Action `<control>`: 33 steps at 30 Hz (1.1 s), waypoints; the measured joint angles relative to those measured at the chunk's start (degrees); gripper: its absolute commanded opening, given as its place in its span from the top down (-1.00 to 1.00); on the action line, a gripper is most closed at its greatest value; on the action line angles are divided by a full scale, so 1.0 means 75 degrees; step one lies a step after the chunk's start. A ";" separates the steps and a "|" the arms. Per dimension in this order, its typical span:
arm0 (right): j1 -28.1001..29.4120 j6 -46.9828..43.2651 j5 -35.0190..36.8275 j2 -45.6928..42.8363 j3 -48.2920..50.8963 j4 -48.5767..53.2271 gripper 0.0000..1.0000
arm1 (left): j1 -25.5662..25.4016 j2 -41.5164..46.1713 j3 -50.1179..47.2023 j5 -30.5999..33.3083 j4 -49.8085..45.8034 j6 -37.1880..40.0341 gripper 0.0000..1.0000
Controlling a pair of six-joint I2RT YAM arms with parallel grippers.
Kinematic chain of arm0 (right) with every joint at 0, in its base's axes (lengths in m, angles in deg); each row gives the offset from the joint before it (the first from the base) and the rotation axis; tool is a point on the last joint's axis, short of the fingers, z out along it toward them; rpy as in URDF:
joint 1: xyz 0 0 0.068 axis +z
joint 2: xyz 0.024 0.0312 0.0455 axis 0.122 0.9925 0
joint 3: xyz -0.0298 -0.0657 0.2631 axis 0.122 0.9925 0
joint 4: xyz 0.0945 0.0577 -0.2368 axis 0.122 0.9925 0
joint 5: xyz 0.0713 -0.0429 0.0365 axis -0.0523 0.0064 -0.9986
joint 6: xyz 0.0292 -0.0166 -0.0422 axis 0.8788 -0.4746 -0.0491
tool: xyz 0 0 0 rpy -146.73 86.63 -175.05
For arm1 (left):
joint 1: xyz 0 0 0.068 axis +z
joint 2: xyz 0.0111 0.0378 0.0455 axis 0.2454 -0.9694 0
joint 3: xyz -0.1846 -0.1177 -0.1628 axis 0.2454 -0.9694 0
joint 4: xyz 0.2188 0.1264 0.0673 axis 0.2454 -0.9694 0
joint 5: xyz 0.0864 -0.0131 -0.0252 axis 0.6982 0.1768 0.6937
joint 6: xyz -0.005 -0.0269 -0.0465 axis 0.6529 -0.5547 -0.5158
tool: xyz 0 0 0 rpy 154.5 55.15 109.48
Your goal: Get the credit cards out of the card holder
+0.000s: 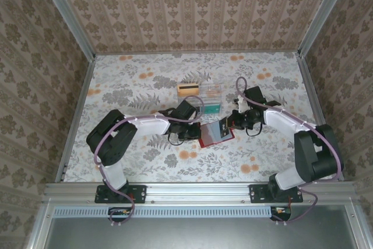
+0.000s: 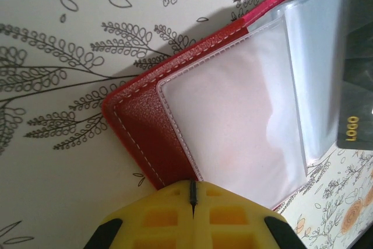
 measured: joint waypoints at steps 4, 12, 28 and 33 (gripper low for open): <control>0.0000 -0.0111 0.0201 -0.0431 -0.0015 0.0286 1.00 | 0.0090 0.0160 0.0003 -0.0023 -0.0259 0.0096 0.83; 0.0548 -0.0638 0.0892 -0.1349 -0.0775 0.0781 1.00 | 0.0667 0.1632 0.0000 0.0000 -0.0772 0.0289 -0.30; 0.3054 -0.4890 0.2760 0.0542 -0.3328 0.1020 1.00 | 0.3926 0.6598 -0.1096 0.0664 -0.2594 0.0618 -1.00; 0.3462 -0.6615 0.3034 0.1003 -0.3395 0.0726 1.00 | 0.4570 0.7577 -0.1294 0.0659 -0.3214 0.0772 -1.00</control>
